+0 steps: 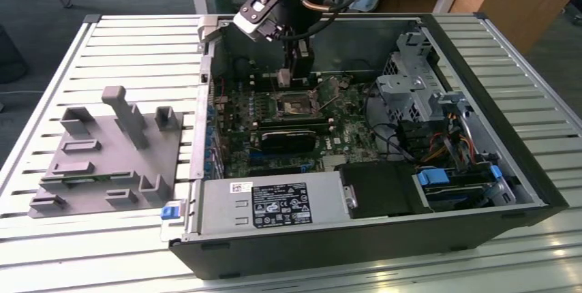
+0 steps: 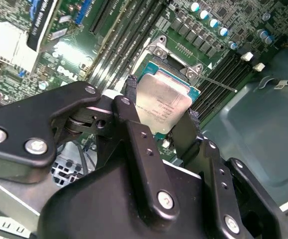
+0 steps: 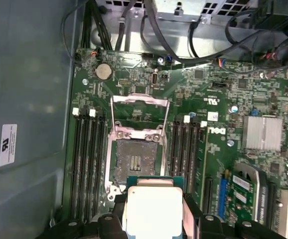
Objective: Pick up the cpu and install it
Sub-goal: 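Place the cpu into insertion slot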
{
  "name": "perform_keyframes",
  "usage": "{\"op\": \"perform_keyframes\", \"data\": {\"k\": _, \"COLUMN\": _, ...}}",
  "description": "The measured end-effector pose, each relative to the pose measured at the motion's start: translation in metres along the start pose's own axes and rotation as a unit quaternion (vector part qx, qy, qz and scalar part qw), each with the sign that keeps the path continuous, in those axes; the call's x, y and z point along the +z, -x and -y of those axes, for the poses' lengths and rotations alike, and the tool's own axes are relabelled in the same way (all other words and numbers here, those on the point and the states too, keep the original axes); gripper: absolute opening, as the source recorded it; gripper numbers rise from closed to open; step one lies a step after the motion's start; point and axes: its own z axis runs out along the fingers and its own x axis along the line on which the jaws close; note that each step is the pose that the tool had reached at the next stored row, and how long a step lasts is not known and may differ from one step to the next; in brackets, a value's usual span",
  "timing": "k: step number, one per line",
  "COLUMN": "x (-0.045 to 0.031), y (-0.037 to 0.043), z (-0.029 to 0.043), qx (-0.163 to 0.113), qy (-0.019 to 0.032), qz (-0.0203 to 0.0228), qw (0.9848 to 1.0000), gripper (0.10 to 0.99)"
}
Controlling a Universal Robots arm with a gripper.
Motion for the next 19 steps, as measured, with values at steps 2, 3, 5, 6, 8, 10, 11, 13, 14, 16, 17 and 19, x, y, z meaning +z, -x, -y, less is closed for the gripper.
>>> {"op": "perform_keyframes", "data": {"k": 2, "x": 0.0014, "y": -0.0008, "z": 0.0, "qx": 0.0, "qy": 0.0049, "qz": 0.0004, "qw": 1.0, "gripper": 0.533}}
{"op": "perform_keyframes", "data": {"k": 3, "x": 0.0017, "y": -0.0008, "z": 0.0, "qx": 0.0, "qy": 0.0096, "qz": 0.0008, "qw": 1.0, "gripper": 0.533}}
{"op": "perform_keyframes", "data": {"k": 5, "x": 0.0023, "y": -0.0008, "z": 0.0002, "qx": 0.0, "qy": 0.0229, "qz": 0.0017, "qw": 0.9997, "gripper": 0.533}}
{"op": "perform_keyframes", "data": {"k": 6, "x": 0.0025, "y": -0.0009, "z": 0.0002, "qx": 0.0, "qy": 0.0267, "qz": 0.0019, "qw": 0.9996, "gripper": 0.533}}
{"op": "perform_keyframes", "data": {"k": 8, "x": 0.0026, "y": -0.0009, "z": 0.0001, "qx": 0.0, "qy": 0.0282, "qz": 0.002, "qw": 0.9996, "gripper": 0.533}}
{"op": "perform_keyframes", "data": {"k": 10, "x": 0.0033, "y": -0.0008, "z": 0.0002, "qx": 0.0, "qy": 0.0285, "qz": 0.002, "qw": 0.9996, "gripper": 0.533}}
{"op": "perform_keyframes", "data": {"k": 11, "x": 0.0038, "y": -0.0008, "z": 0.0002, "qx": 0.0, "qy": 0.0285, "qz": 0.002, "qw": 0.9996, "gripper": 0.533}}
{"op": "perform_keyframes", "data": {"k": 13, "x": 0.0048, "y": -0.0008, "z": 0.0002, "qx": 0.0, "qy": 0.0284, "qz": 0.0021, "qw": 0.9996, "gripper": 0.533}}
{"op": "perform_keyframes", "data": {"k": 14, "x": 0.0054, "y": -0.0009, "z": 0.0002, "qx": 0.0, "qy": 0.0285, "qz": 0.002, "qw": 0.9996, "gripper": 0.533}}
{"op": "perform_keyframes", "data": {"k": 16, "x": 0.0063, "y": -0.0008, "z": 0.0003, "qx": 0.0, "qy": 0.0284, "qz": 0.0021, "qw": 0.9996, "gripper": 0.533}}
{"op": "perform_keyframes", "data": {"k": 17, "x": 0.0068, "y": -0.0009, "z": 0.0003, "qx": 0.0, "qy": 0.0285, "qz": 0.002, "qw": 0.9996, "gripper": 0.533}}
{"op": "perform_keyframes", "data": {"k": 19, "x": 0.0074, "y": -0.0009, "z": 0.0003, "qx": 0.0, "qy": 0.0284, "qz": 0.0021, "qw": 0.9996, "gripper": 0.533}}
